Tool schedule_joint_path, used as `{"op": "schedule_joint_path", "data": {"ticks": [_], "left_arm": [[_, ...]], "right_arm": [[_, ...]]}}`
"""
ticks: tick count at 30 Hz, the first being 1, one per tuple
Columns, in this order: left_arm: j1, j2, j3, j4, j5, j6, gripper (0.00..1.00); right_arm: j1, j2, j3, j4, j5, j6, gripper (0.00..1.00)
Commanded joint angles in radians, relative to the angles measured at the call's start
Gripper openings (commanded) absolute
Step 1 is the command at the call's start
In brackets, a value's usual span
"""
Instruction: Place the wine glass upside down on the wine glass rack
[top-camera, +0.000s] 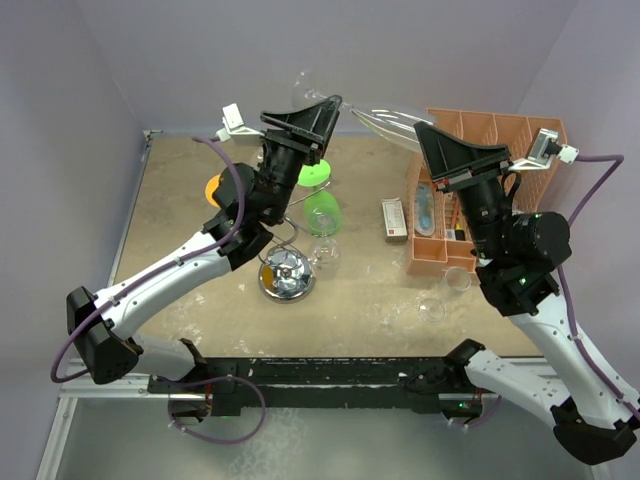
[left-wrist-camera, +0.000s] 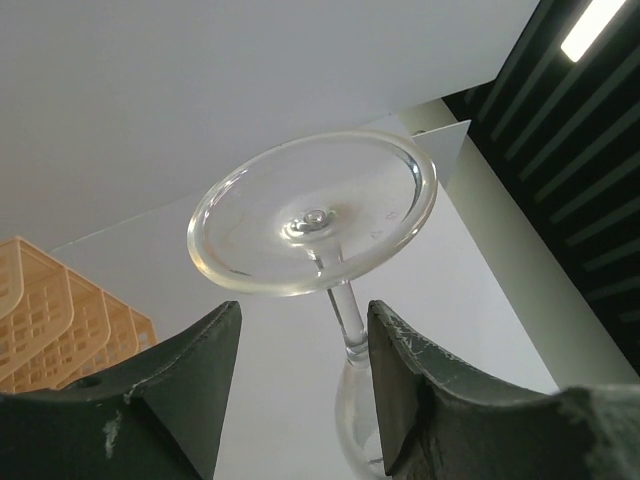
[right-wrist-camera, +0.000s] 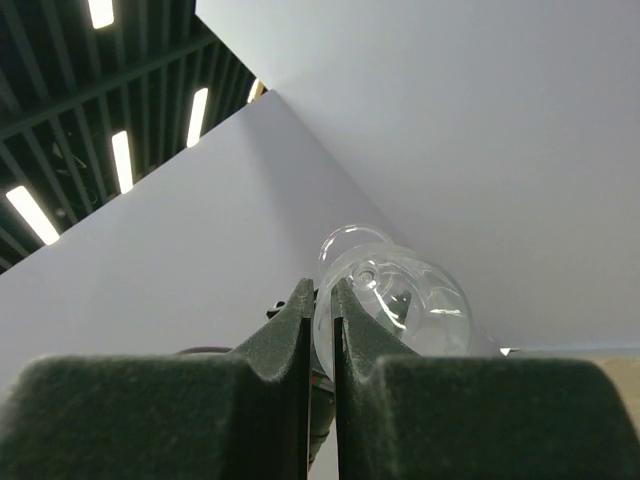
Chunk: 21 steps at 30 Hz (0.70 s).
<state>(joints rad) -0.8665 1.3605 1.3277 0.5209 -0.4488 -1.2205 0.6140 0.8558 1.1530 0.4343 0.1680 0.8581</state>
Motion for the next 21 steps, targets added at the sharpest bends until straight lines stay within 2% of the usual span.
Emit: {"op": "schedule_joint_path", "data": {"ticks": [1, 4, 12, 17, 21], "left_arm": [[-0.008, -0.008, 0.029, 0.113, 0.033, -0.019, 0.51], [-0.012, 0.001, 0.035, 0.128, 0.034, -0.021, 0.50], [-0.028, 0.019, 0.034, 0.148, 0.041, -0.020, 0.29], [-0.040, 0.016, 0.029, 0.171, 0.057, -0.019, 0.22], [-0.042, 0.007, 0.024, 0.194, 0.058, -0.016, 0.02]], "right_arm": [[-0.003, -0.016, 0.004, 0.108, -0.040, 0.034, 0.05], [-0.004, -0.012, 0.002, 0.112, -0.054, 0.043, 0.05], [-0.004, 0.012, -0.026, 0.154, -0.088, 0.081, 0.06], [-0.004, 0.031, -0.040, 0.180, -0.104, 0.104, 0.06], [-0.003, 0.036, -0.050, 0.187, -0.115, 0.120, 0.06]]}}
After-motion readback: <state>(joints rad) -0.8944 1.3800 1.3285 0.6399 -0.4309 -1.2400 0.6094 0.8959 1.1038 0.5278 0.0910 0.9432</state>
